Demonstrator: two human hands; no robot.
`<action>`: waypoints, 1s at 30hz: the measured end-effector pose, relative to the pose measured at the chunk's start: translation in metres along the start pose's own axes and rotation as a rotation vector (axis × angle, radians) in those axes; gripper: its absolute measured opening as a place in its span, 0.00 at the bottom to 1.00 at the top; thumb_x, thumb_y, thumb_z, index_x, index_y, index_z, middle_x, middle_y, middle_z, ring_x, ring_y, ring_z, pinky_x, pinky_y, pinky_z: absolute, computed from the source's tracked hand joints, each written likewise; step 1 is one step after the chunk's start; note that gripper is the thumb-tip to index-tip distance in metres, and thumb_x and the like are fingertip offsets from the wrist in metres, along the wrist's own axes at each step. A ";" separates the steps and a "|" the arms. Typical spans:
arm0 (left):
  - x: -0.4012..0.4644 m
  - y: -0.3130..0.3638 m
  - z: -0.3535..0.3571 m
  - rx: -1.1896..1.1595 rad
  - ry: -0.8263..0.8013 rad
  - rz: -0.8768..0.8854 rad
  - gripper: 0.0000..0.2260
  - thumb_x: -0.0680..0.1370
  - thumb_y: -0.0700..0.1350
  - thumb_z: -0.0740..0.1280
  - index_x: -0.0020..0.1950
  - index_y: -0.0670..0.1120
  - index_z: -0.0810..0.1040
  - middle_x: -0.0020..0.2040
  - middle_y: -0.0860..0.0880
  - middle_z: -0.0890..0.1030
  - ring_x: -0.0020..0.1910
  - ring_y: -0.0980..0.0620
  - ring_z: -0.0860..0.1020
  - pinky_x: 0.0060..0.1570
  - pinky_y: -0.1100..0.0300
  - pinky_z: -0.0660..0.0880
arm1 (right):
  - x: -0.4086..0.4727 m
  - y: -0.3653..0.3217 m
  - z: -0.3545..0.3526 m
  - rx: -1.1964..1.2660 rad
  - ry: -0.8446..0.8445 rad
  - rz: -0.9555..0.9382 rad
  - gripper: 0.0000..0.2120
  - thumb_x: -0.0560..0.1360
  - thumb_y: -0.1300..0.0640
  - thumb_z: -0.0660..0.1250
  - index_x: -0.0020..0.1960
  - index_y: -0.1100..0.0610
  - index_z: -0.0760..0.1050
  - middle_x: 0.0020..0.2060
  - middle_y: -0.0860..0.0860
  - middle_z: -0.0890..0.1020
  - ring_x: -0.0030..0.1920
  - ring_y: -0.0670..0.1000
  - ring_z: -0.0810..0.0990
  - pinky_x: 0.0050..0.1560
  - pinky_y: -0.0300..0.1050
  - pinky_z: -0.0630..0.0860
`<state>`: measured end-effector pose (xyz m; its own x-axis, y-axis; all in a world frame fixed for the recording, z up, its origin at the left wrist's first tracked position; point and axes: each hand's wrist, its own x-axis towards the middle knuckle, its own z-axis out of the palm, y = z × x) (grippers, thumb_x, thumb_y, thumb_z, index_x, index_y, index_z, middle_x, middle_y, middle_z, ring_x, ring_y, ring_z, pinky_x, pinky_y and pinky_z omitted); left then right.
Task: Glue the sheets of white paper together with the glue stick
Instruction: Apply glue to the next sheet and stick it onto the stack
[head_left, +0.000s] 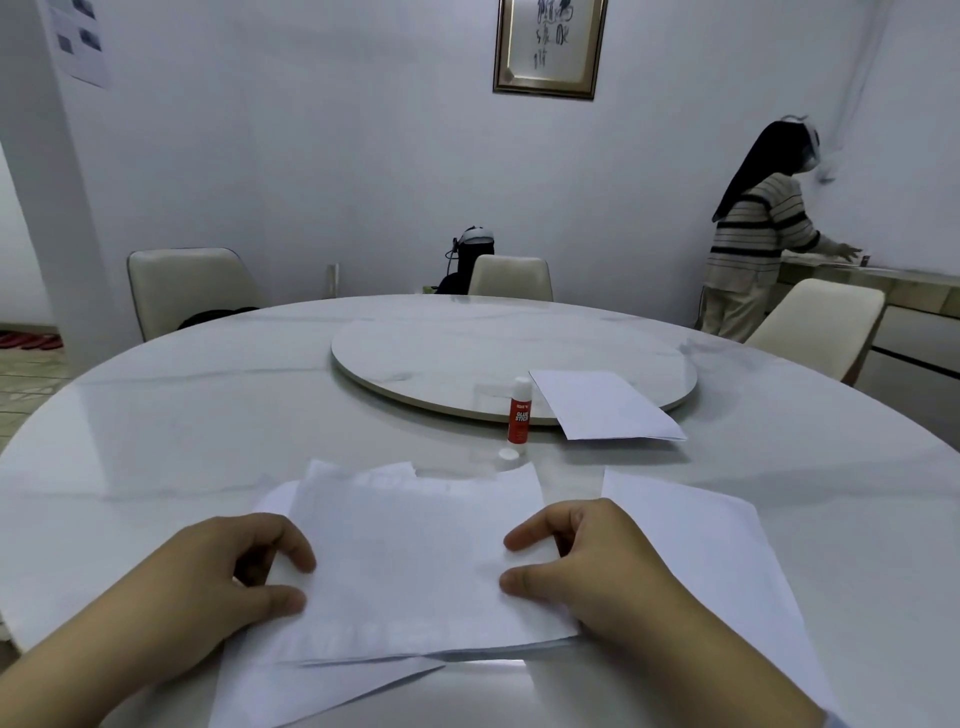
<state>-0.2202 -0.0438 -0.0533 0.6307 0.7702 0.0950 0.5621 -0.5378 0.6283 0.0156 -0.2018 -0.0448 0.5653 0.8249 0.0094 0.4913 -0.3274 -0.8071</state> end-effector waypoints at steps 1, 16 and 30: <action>0.000 0.000 0.000 -0.001 0.001 0.004 0.14 0.66 0.47 0.76 0.42 0.65 0.78 0.27 0.59 0.74 0.25 0.60 0.70 0.36 0.60 0.69 | 0.000 0.000 -0.001 -0.003 0.001 -0.002 0.11 0.62 0.54 0.79 0.44 0.49 0.83 0.28 0.44 0.70 0.27 0.43 0.70 0.24 0.28 0.63; -0.001 -0.004 0.000 -0.034 -0.018 -0.002 0.14 0.66 0.47 0.77 0.43 0.64 0.78 0.27 0.58 0.74 0.24 0.60 0.70 0.36 0.61 0.69 | 0.000 0.001 -0.001 0.004 -0.022 0.008 0.12 0.62 0.55 0.79 0.44 0.49 0.83 0.31 0.44 0.73 0.29 0.42 0.72 0.25 0.26 0.64; -0.001 -0.004 0.002 -0.045 -0.006 -0.008 0.14 0.66 0.46 0.77 0.42 0.64 0.79 0.27 0.59 0.74 0.25 0.60 0.70 0.37 0.61 0.69 | 0.000 0.003 0.002 -0.041 -0.008 0.001 0.11 0.63 0.54 0.78 0.44 0.48 0.83 0.35 0.43 0.75 0.33 0.43 0.74 0.29 0.29 0.66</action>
<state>-0.2221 -0.0435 -0.0577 0.6295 0.7722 0.0860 0.5423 -0.5159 0.6631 0.0159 -0.2017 -0.0478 0.5601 0.8284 0.0036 0.5174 -0.3464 -0.7825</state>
